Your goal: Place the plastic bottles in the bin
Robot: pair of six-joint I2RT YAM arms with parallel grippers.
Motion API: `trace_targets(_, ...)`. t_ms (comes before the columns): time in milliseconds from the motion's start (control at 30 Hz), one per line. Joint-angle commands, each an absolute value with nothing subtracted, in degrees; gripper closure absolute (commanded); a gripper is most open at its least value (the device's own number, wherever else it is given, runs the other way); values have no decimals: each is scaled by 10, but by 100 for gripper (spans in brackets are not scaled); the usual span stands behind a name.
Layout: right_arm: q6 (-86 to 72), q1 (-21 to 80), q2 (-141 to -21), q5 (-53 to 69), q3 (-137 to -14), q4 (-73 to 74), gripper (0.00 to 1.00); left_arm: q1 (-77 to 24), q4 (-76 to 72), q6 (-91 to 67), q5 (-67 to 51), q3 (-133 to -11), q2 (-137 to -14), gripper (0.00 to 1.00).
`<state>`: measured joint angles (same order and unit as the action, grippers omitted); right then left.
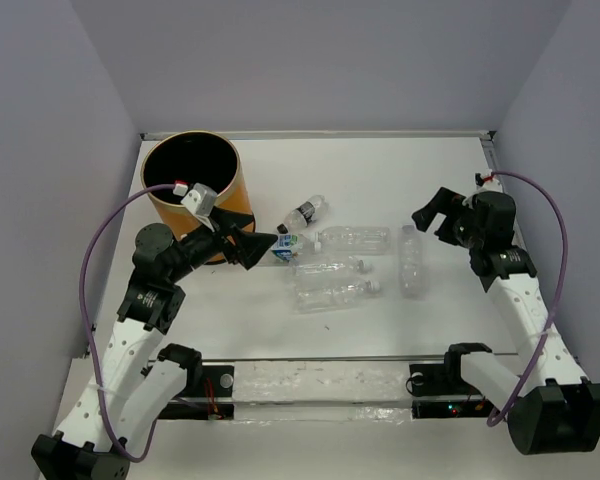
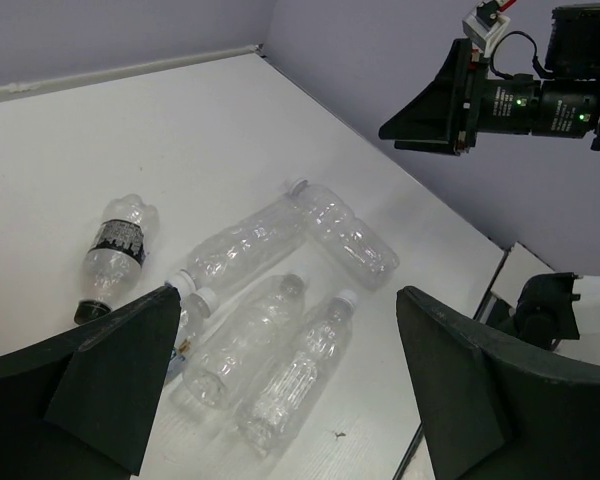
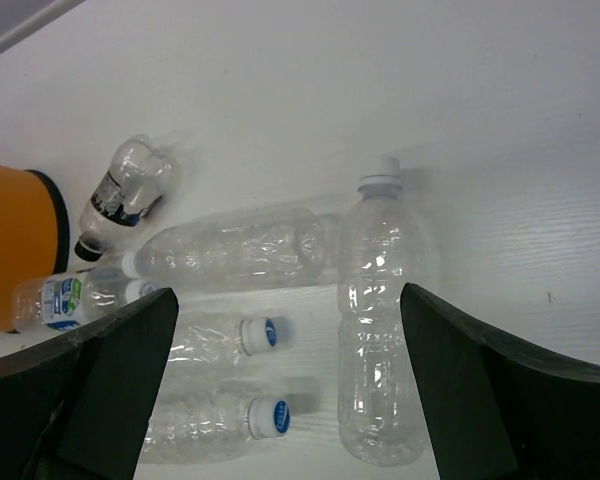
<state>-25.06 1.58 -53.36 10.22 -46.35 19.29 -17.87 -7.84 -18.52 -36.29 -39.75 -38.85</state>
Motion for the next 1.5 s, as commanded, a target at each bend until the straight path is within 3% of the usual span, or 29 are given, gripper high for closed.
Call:
trace_targets(0, -236, 16, -552, 65, -463, 192, 2, -185, -88, -179, -388, -403, -383, 1)
trace_targets(633, -238, 46, -730, 36, -441, 106, 2, -234, -88, -217, -468, -383, -460, 1)
trace_targets(1033, -245, 69, -829, -20, -454, 84, 12, -254, -47, -183, -440, -392, -472, 1)
trace_targets(1167, -243, 69, -843, -40, -454, 84, 25, -254, -36, -176, -421, -395, -474, 2)
trace_targets(1300, -238, 69, -824, -61, -455, 93, 57, -255, -21, -169, -403, -400, -472, 5)
trace_targets(1467, -228, 89, -672, -76, -484, 145, 60, -256, -19, -163, -355, -413, -441, 8)
